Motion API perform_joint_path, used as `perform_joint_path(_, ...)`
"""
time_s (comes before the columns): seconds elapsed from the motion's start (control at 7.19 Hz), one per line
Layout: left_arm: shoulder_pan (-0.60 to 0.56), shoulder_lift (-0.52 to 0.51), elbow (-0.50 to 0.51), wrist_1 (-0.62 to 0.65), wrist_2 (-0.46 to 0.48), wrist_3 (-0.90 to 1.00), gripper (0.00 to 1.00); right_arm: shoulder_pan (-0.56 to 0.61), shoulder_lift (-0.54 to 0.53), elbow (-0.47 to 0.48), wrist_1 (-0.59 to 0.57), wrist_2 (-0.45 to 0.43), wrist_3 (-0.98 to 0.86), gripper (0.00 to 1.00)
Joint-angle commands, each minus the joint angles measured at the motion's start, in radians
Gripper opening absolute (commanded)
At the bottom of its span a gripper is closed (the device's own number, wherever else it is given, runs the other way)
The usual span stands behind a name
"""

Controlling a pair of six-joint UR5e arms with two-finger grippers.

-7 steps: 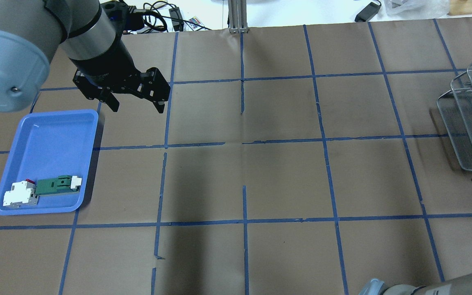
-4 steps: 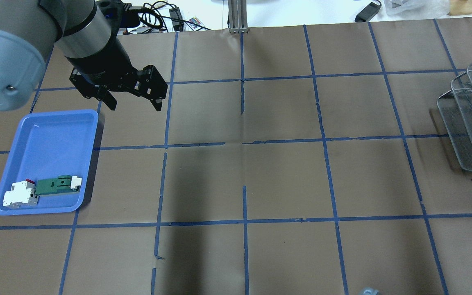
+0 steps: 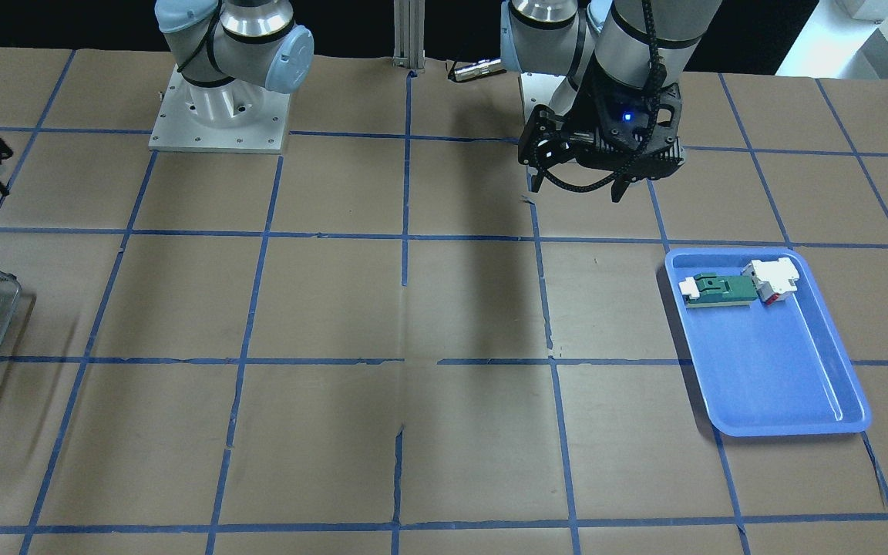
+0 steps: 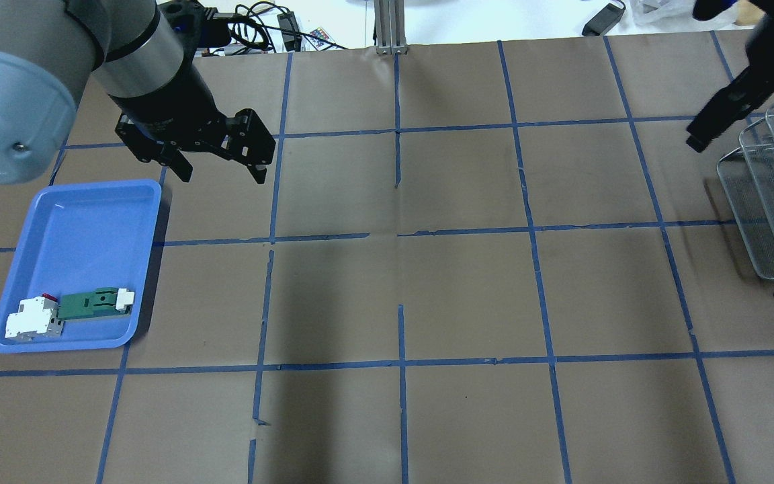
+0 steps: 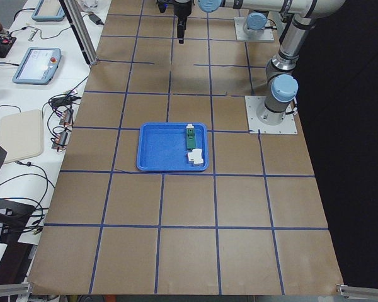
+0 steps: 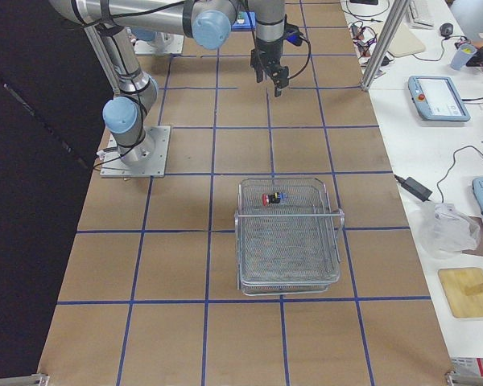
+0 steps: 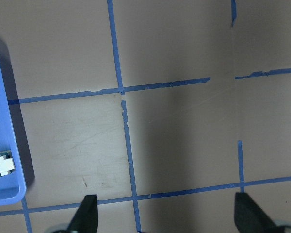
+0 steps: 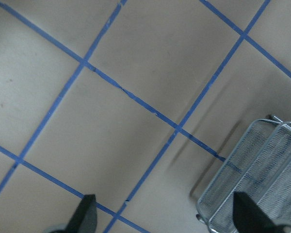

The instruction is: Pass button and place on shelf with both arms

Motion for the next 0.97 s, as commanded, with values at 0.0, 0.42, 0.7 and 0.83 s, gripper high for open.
perform_joint_path(0.0, -0.005, 0.004, -0.003, 0.0, 0.001, 0.002, 1.0, 0.124, -0.003, -0.004, 0.003, 0.016, 0.345, 1.0)
perform_joint_path(0.42, -0.01, 0.016, -0.022, 0.0, 0.004, 0.024, 1.0, 0.162, 0.003, -0.007, 0.003, 0.095, 0.635, 1.0)
perform_joint_path(0.7, -0.01, 0.015, -0.025, 0.005, 0.004, 0.031, 1.0, 0.164, 0.031, -0.028, 0.053, 0.059, 0.702, 1.0)
perform_joint_path(0.83, -0.008, 0.013, -0.025, 0.005, -0.001, 0.031, 1.0, 0.164, 0.051, -0.054, 0.063, 0.06, 0.725, 1.0)
